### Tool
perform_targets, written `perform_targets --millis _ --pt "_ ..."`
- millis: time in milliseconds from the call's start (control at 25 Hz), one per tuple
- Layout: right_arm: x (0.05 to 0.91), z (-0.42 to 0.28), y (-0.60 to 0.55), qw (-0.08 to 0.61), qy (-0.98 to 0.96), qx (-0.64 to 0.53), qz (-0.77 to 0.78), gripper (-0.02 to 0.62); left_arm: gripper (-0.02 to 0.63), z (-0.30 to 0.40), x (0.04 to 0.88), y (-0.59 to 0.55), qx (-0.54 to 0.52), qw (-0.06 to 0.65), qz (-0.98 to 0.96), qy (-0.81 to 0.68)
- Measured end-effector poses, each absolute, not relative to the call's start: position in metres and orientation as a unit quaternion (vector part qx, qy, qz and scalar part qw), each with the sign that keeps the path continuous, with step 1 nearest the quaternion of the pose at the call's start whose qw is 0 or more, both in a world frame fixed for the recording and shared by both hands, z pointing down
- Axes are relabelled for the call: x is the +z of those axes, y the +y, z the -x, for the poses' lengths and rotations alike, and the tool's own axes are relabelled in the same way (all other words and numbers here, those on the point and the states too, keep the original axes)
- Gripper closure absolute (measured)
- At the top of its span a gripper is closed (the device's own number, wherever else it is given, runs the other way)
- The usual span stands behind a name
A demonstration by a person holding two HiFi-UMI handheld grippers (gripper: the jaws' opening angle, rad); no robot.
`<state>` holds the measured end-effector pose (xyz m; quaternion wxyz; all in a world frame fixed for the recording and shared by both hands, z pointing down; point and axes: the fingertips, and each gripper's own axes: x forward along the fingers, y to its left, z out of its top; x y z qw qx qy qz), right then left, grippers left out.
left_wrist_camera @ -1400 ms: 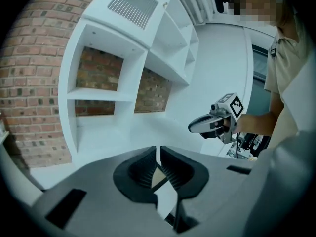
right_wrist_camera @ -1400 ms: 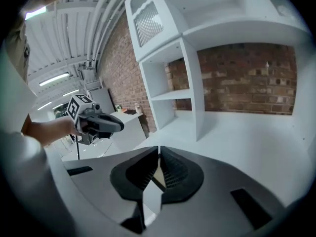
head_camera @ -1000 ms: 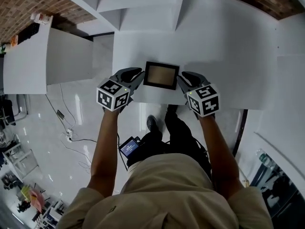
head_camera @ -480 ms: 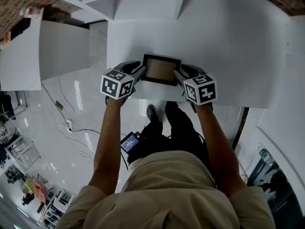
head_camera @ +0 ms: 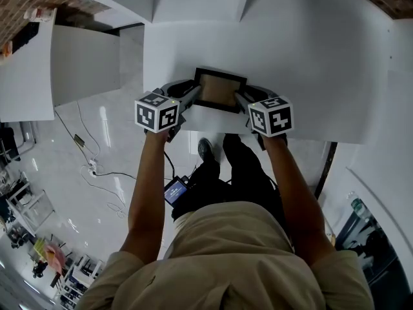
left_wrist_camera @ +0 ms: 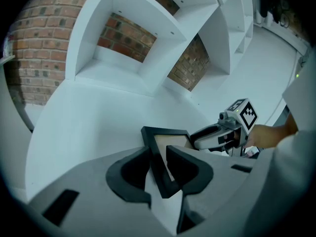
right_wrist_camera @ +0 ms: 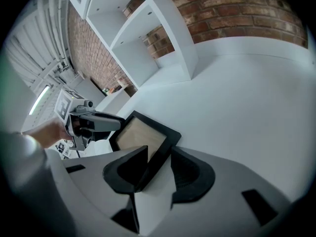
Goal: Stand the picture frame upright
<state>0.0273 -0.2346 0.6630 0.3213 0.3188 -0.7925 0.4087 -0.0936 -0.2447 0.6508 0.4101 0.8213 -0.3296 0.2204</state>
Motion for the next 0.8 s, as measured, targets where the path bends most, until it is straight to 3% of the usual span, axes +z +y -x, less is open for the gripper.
perform_targets --millis 520,800 --pt "0.651 -0.008 -0.196 0.231 -0.798 0.483 -0.277 0.456 0.517 0.080 0.559 -0.261 0.130 0.314 -0.884 -0.321" --pt "0.654 -0.002 -0.186 0.248 -0.808 0.465 -0.263 0.446 0.518 0.066 0.538 -0.252 0.157 0.260 -0.907 -0.293"
